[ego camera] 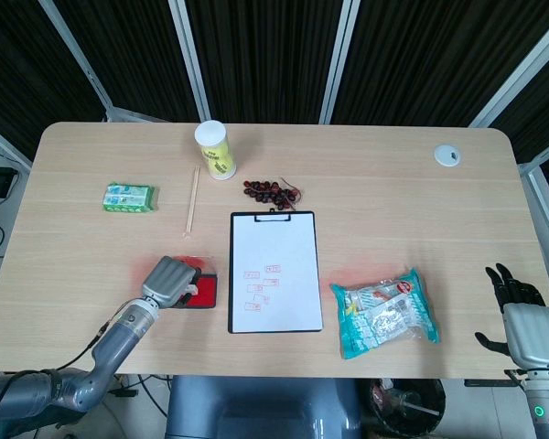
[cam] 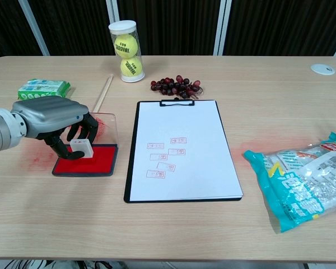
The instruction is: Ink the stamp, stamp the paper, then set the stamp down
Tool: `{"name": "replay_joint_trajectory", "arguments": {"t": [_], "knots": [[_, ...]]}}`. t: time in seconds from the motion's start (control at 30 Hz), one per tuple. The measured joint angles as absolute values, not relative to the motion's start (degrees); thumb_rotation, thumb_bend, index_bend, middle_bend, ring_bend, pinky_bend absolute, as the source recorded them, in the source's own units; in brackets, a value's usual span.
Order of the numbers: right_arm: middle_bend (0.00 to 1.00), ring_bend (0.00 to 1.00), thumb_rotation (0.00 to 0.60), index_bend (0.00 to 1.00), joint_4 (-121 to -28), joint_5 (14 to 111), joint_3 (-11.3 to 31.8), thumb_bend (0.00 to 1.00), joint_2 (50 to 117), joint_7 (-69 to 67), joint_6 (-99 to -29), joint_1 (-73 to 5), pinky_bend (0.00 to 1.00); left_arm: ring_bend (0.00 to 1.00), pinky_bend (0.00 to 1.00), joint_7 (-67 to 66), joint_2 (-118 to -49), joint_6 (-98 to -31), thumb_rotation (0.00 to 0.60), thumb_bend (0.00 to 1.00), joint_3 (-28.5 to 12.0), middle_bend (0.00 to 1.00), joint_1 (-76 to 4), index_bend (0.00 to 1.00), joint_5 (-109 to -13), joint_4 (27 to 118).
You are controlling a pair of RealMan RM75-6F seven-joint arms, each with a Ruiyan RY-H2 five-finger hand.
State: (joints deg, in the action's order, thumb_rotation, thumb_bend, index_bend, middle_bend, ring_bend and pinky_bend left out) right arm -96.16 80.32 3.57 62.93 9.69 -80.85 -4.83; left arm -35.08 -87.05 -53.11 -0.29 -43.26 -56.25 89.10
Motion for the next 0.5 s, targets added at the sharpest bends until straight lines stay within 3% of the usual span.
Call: {"name": "replay_joint_trajectory", "arguments": {"t": [0.5], "knots": [[0.06,0.18,0.600,0.06,-96.3,80.2,3.6,0.00,62.9,9.6,-80.9,-4.8,0.19,0.51,0.58,-35.8,-86.7,-53.7,0.600,0.46,-0.1,0.62,-43.2,0.60,-56.2,90.0]]}}
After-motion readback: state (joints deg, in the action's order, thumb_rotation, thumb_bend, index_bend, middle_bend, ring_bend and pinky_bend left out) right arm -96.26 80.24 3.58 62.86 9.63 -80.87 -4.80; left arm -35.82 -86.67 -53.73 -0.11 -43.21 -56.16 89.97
